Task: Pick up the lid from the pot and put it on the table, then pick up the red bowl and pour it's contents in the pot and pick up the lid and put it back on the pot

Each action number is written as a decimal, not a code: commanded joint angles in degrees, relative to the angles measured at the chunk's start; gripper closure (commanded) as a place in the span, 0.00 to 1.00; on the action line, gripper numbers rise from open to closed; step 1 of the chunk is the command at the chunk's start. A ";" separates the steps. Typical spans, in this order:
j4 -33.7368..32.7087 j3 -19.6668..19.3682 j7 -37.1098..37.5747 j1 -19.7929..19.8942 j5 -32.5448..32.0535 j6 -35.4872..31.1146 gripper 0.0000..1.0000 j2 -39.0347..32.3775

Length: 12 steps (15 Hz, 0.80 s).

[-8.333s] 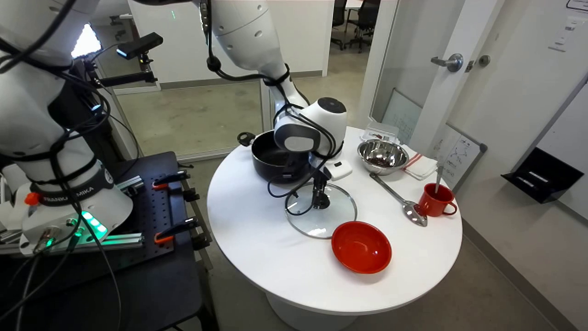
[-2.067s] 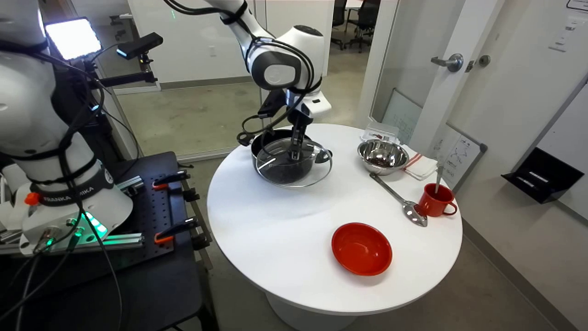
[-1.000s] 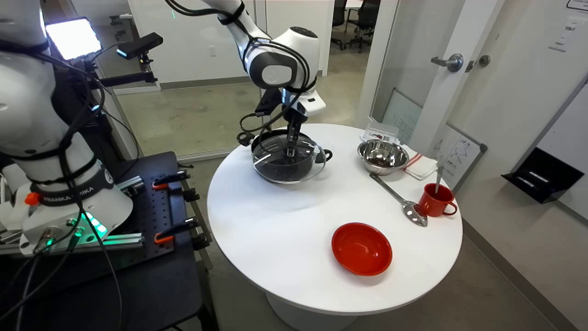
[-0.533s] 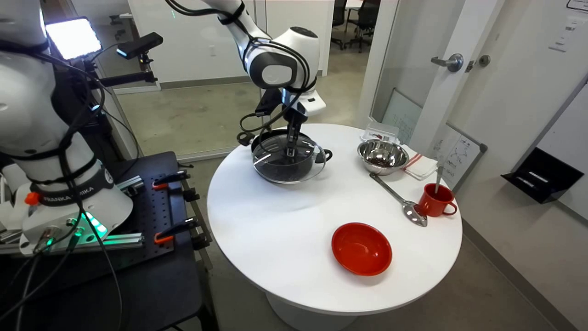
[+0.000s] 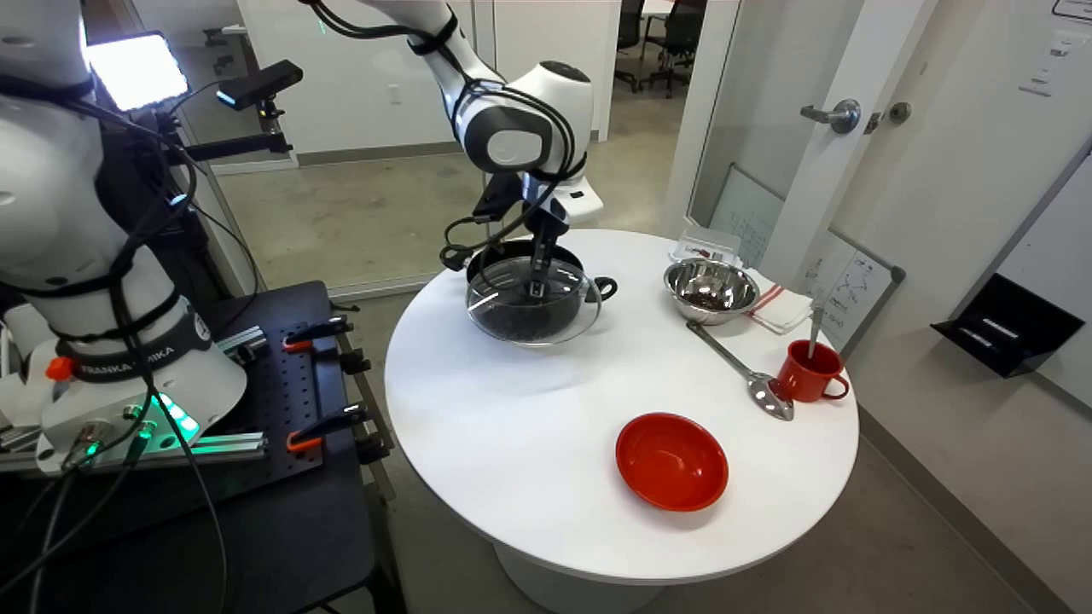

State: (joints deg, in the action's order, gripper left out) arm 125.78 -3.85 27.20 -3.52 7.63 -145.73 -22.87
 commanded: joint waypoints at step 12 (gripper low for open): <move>-10.19 1.09 2.70 -8.05 -7.28 9.68 0.75 -1.98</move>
State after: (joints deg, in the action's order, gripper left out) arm 119.14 -3.25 28.87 -10.83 1.71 -140.17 -24.08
